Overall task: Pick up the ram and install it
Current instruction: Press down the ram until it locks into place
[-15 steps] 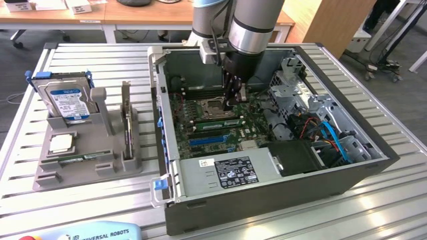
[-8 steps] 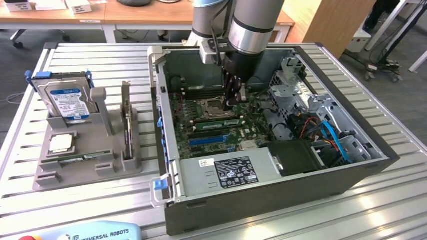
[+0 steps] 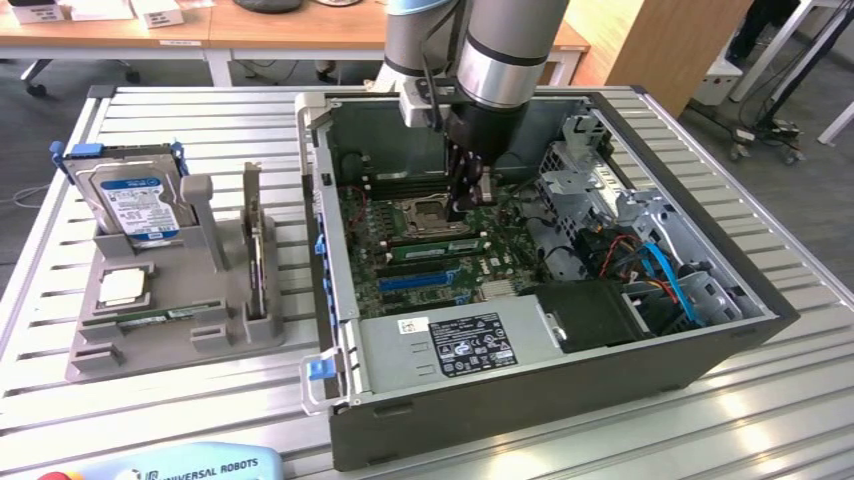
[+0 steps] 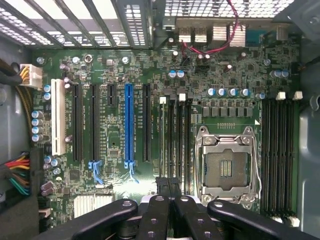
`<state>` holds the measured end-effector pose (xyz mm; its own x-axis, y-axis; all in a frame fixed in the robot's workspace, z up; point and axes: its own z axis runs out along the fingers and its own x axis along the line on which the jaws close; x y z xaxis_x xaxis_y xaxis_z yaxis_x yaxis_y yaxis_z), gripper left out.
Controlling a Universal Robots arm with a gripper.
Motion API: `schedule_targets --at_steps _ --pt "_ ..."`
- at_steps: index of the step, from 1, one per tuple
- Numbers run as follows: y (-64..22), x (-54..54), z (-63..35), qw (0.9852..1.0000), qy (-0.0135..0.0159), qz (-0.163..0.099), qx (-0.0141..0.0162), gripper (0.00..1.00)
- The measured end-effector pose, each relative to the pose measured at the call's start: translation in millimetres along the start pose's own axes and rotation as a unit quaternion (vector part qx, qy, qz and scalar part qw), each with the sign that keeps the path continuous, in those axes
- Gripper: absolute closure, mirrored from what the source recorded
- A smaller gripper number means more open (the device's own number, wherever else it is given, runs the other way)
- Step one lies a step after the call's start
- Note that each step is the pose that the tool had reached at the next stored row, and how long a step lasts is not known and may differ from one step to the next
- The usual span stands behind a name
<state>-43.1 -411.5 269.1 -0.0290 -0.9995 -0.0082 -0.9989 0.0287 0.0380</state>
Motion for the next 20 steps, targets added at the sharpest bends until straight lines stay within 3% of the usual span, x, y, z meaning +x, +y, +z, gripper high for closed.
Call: schedule_targets --at_steps 5,10,15,20 --pt "0.1 0.0 0.3 0.9993 -0.0014 0.036 0.0003 0.90" --pt "0.1 0.0 0.8 0.9970 -0.0029 0.078 0.0006 0.90" --pt "0.1 0.0 1.4 0.9927 -0.0045 0.120 0.0009 0.90" --pt "0.0 0.0 2.1 0.9868 -0.0062 0.162 0.0013 0.90"
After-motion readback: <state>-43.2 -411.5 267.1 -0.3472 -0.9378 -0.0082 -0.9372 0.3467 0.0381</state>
